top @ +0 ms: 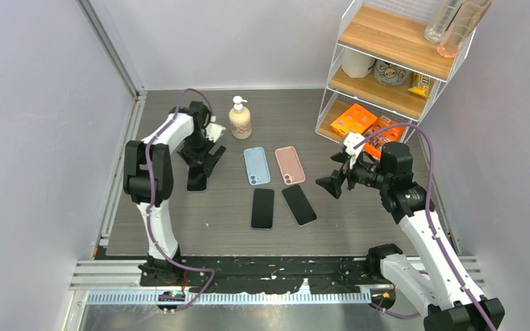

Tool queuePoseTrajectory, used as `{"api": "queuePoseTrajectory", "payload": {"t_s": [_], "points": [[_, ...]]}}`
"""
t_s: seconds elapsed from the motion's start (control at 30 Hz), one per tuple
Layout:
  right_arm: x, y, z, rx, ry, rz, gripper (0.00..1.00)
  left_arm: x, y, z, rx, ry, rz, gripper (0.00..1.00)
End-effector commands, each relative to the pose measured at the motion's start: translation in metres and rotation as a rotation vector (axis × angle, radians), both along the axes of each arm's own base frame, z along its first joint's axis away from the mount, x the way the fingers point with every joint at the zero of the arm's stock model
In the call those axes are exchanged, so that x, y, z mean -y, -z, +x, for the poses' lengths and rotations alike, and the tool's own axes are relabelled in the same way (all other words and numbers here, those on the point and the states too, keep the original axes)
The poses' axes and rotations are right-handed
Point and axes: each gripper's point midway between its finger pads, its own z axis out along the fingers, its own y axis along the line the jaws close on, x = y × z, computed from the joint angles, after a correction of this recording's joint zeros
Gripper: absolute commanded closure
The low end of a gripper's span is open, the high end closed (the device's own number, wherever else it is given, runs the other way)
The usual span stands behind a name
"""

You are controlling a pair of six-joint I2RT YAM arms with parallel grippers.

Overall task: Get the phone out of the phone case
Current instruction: Adjust the phone at the center of the board.

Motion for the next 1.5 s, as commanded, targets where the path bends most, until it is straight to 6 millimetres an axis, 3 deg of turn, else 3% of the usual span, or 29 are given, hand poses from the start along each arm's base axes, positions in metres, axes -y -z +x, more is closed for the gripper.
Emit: {"api": "queuePoseTrajectory", "payload": {"t_s": [0.0,0.27,0.4,0.57,0.93,1.13,1.3,1.47], "points": [[-0.002,-0.010,0.001,0.028,-0.009,0.016,0.05,0.011,-0.024,0.024,0.174,-0.192,-0.132,0.00],[-0.001,-0.009,0.002,0.023,-0.003,0.013,0.05,0.026,-0.020,0.033,0.143,-0.431,-0.197,0.00],[-0.001,-0.009,0.002,0.027,-0.003,0.011,0.05,0.020,-0.013,0.035,0.134,-0.536,-0.177,0.04],[-0.001,-0.008,0.002,0.027,-0.006,0.008,0.04,0.011,-0.015,0.033,0.141,-0.628,-0.163,0.00],[0.000,-0.006,0.003,0.028,-0.005,0.000,0.04,0.030,-0.027,-0.005,0.143,-0.768,-0.298,0.00],[0.002,-0.003,0.007,0.023,0.009,-0.011,0.04,0.013,-0.018,-0.021,0.225,-0.960,-0.247,0.00],[0.001,-0.001,0.009,0.012,0.010,-0.013,0.05,0.006,-0.019,-0.019,0.270,-0.990,-0.216,0.00],[0.001,0.001,0.009,0.006,0.010,-0.014,0.05,-0.006,-0.005,-0.021,0.267,-1.005,-0.130,0.00]]}}
